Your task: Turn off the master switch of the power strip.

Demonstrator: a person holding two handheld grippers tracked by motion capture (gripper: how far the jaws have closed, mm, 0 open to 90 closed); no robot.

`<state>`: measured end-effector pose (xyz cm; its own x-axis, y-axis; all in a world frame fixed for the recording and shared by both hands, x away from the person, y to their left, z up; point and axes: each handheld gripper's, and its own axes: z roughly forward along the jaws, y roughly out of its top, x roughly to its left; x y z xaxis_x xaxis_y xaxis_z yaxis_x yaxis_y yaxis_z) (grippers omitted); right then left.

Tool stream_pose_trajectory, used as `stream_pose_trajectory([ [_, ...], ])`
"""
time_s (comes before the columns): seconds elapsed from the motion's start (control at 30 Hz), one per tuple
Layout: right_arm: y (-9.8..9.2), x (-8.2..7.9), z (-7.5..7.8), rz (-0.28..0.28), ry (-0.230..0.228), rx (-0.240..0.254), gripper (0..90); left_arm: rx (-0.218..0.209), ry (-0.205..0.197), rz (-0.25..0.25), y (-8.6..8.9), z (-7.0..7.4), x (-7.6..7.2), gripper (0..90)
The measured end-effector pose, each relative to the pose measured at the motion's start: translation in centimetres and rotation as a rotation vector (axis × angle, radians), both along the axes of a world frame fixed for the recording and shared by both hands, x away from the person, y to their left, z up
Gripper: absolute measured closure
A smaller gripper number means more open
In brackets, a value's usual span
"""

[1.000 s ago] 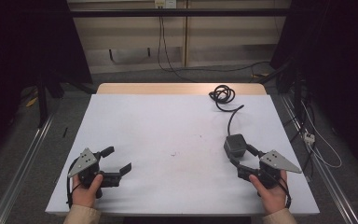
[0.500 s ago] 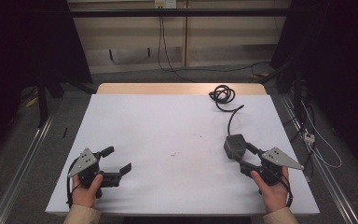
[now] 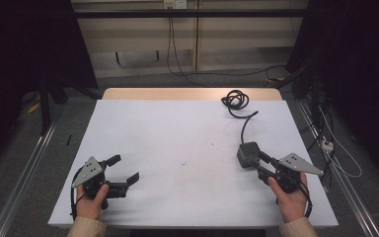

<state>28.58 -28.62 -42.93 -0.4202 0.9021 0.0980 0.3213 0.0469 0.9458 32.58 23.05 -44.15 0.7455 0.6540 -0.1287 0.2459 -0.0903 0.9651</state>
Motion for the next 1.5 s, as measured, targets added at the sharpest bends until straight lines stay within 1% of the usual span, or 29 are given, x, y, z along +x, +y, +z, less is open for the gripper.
stream_pose_trajectory([
  [0.17, 0.0, 0.3, 0.0, 0.002, 0.011, 0.002, 62.8, 0.0, 0.002, 0.0, -0.1, 0.0, 0.0, 2.7],
  [0.3, 0.0, 0.5, 0.1, 0.004, 0.006, 0.0, 64.2, 0.003, -0.001, -0.002, -0.1, 0.0, 0.0, 2.7],
  [0.87, -0.3, 1.2, 0.2, -0.001, 0.019, 0.005, 71.9, 0.003, -0.003, -0.004, -0.1, 0.0, 0.0, 2.8],
  [0.97, -0.3, 1.3, 0.3, -0.007, 0.023, 0.015, 72.5, 0.007, -0.001, -0.001, -0.1, 0.0, 0.0, 2.8],
  [1.0, -0.3, 1.4, 0.3, -0.004, 0.021, 0.009, 72.7, 0.009, -0.002, -0.002, -0.1, 0.0, 0.0, 2.7],
  [1.5, -0.2, 1.9, 0.3, -0.007, 0.03, -0.002, 76.0, 0.009, 0.0, -0.001, -0.1, 0.0, -0.1, 2.8],
])
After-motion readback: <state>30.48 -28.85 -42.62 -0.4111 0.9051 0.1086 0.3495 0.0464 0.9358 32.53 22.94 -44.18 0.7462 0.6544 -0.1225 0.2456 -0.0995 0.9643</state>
